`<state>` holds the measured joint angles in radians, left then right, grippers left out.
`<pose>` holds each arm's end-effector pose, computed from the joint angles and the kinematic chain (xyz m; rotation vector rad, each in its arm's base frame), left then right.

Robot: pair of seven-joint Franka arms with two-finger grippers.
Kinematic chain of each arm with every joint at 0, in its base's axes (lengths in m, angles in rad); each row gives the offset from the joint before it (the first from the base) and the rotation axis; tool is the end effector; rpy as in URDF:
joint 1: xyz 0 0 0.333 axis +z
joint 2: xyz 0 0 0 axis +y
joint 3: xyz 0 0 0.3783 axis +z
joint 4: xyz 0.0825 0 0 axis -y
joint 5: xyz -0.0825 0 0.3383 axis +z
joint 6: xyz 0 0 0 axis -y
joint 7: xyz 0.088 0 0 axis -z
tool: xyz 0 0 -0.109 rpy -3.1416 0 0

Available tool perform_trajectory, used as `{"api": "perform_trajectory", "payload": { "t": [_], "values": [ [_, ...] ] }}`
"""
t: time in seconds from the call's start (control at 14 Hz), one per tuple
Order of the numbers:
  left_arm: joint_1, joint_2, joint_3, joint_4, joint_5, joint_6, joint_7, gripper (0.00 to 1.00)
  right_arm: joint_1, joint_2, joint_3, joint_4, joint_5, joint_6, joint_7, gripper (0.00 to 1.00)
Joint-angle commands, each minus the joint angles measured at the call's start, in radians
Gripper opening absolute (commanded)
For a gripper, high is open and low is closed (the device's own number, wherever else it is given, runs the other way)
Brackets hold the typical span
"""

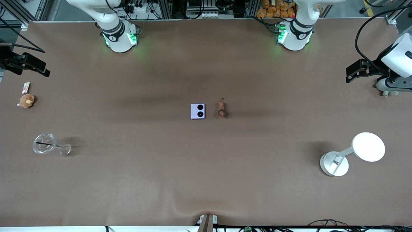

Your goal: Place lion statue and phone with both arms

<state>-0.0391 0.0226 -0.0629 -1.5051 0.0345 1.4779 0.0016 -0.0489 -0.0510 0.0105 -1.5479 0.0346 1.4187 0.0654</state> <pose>0.5057 -0.0472 0.6932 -3.1013 0.1572 0.0746 0.4734 -0.0138 0.7068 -3.1025 0.1551 0.1222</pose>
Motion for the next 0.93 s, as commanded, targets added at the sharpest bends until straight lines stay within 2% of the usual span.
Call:
{"api": "perform_trajectory", "payload": {
  "t": [0.0,0.86],
  "values": [
    [0.005,-0.013,-0.003,-0.011,0.008,-0.004,-0.005,1.00,-0.002,-0.032,0.009,-0.032,-0.007,-0.004,-0.016,1.00],
    [0.005,-0.009,-0.003,-0.007,0.008,-0.008,0.001,1.00,0.020,-0.030,0.009,-0.032,-0.010,-0.001,-0.067,1.00]
  ]
}}
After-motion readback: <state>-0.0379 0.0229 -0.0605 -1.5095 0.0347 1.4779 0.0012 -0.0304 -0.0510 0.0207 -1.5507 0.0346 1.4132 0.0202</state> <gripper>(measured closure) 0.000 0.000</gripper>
